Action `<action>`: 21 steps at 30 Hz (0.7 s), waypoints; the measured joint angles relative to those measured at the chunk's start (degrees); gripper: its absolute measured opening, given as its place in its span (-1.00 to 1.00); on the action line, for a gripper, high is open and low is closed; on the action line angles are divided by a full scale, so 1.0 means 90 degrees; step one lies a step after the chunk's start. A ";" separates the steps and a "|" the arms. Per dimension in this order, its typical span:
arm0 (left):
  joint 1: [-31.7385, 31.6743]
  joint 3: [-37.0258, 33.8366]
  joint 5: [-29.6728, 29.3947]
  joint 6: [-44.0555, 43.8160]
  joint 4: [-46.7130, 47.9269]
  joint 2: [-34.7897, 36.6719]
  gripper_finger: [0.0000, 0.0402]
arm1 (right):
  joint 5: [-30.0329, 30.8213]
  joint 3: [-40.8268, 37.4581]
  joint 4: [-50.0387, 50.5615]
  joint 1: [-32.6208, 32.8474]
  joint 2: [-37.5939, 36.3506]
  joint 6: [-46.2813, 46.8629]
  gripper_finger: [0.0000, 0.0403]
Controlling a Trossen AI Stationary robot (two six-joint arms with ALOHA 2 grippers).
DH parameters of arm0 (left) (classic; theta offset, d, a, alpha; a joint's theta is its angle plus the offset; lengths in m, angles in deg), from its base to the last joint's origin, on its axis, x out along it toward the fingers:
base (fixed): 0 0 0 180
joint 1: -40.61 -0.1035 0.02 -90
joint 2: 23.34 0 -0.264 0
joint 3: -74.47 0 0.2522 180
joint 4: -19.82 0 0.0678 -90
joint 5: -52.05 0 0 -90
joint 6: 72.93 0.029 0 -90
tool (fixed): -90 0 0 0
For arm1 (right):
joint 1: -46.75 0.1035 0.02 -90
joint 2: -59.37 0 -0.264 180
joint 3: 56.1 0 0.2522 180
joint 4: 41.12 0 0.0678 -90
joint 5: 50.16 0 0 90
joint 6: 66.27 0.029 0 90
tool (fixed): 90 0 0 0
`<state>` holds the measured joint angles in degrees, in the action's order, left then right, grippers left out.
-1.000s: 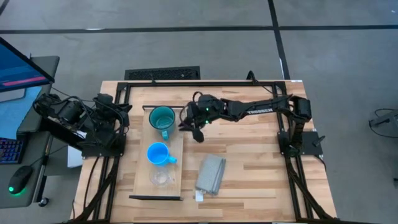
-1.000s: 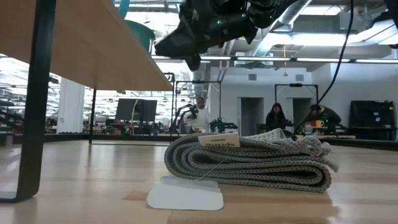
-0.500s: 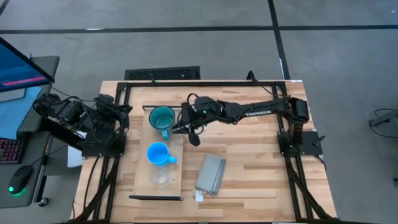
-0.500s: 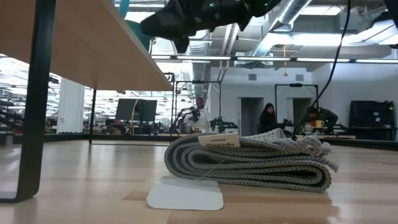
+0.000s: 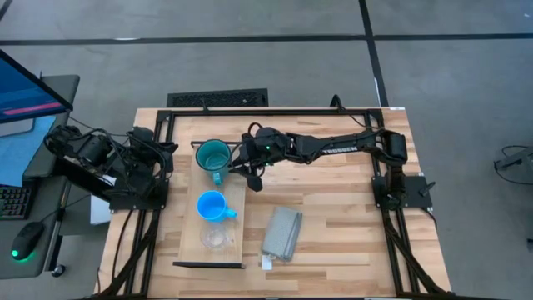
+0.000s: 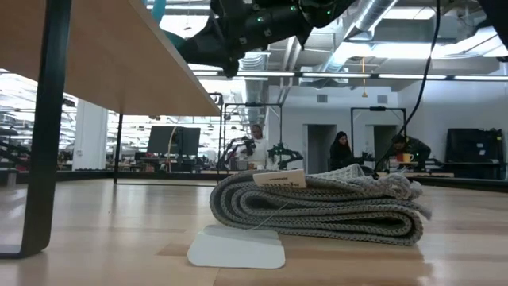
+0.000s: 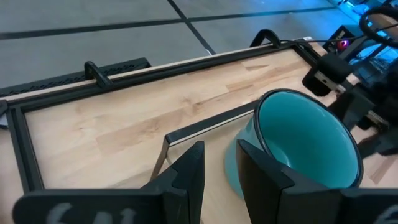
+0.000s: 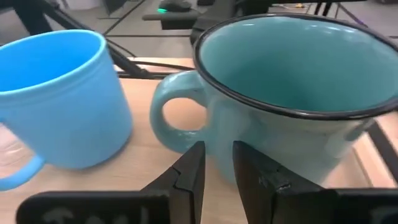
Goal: Stack small to large cups/mugs on shelf
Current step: Put the blue mug on the shelf
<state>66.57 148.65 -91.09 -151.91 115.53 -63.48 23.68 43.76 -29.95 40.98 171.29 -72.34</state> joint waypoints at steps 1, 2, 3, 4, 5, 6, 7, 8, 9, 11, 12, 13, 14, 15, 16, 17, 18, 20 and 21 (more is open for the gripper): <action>-0.0002 0.0000 0.0000 0.0036 0.0000 0.0000 -0.59 | -0.0004 0.0000 0.0001 -0.0032 -0.0006 0.0001 -0.47; 0.0000 0.0000 0.0002 0.0052 0.0000 0.0000 -0.59 | -0.0002 0.0000 0.0002 -0.0061 -0.0008 0.0001 -0.47; 0.0000 0.0000 0.0002 0.0053 0.0000 0.0000 -0.59 | 0.0013 0.0000 -0.0001 -0.0091 -0.0008 0.0001 -0.47; -0.0002 0.0000 0.0002 0.0055 0.0000 0.0000 -0.59 | 0.0020 0.0000 0.0000 -0.0120 -0.0008 0.0001 -0.47; -0.0001 0.0000 0.0003 0.0056 0.0000 0.0000 -0.59 | 0.0024 0.0000 0.0000 -0.0144 -0.0008 0.0001 -0.47; 0.0000 0.0000 0.0004 0.0056 0.0002 0.0000 -0.59 | 0.0024 0.0000 0.0000 -0.0174 -0.0008 0.0001 -0.47; -0.0002 0.0000 0.0004 0.0056 0.0000 0.0000 -0.59 | 0.0024 0.0000 -0.0004 -0.0204 -0.0008 0.0001 -0.47; -0.0002 0.0000 0.0004 0.0056 0.0000 0.0000 -0.59 | 0.0025 0.0000 -0.0018 -0.0235 -0.0008 0.0001 -0.47; -0.0001 0.0000 0.0007 0.0056 0.0000 0.0000 -0.59 | 0.0043 0.0000 -0.0037 -0.0261 -0.0008 0.0001 -0.47; -0.0002 0.0000 0.0011 0.0056 0.0000 0.0000 -0.59 | 0.0118 0.0000 -0.0113 -0.0321 -0.0008 0.0001 -0.47; 0.0000 0.0000 0.0016 0.0056 0.0000 0.0000 -0.59 | 0.0134 0.0000 -0.0184 -0.0356 -0.0008 0.0003 -0.47; 0.0000 0.0000 0.0023 0.0056 0.0000 0.0000 -0.59 | 0.0143 0.0000 -0.0243 -0.0393 -0.0008 0.0003 -0.47; -0.0001 0.0000 0.0024 0.0056 0.0000 0.0000 -0.59 | 0.0158 0.0000 -0.0295 -0.0428 -0.0009 0.0004 -0.47; 0.0000 0.0000 0.0024 0.0056 0.0000 0.0000 -0.59 | 0.0158 0.0000 -0.0313 -0.0467 -0.0014 0.0023 -0.47; 0.0000 0.0000 0.0024 0.0056 0.0000 0.0000 -0.59 | 0.0160 0.0000 -0.0308 -0.0500 -0.0018 0.0062 -0.47; -0.0002 0.0000 0.0024 0.0058 0.0000 0.0000 -0.59 | 0.0160 0.0000 -0.0304 -0.0540 -0.0018 0.0137 -0.47; 0.0000 0.0000 0.0024 0.0056 0.0000 0.0000 -0.59 | 0.0158 0.0000 -0.0304 -0.0577 -0.0018 0.0199 -0.47; -0.0002 0.0000 0.0024 0.0056 0.0000 0.0000 -0.59 | 0.0158 0.0000 -0.0314 -0.0660 -0.0018 0.0340 -0.47; 0.0000 0.0000 0.0024 0.0056 0.0000 0.0000 -0.59 | 0.0157 0.0000 -0.0331 -0.0702 -0.0018 0.0421 -0.47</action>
<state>66.57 148.65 -90.88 -151.40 115.53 -63.48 25.10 43.76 -32.93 34.66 171.13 -68.55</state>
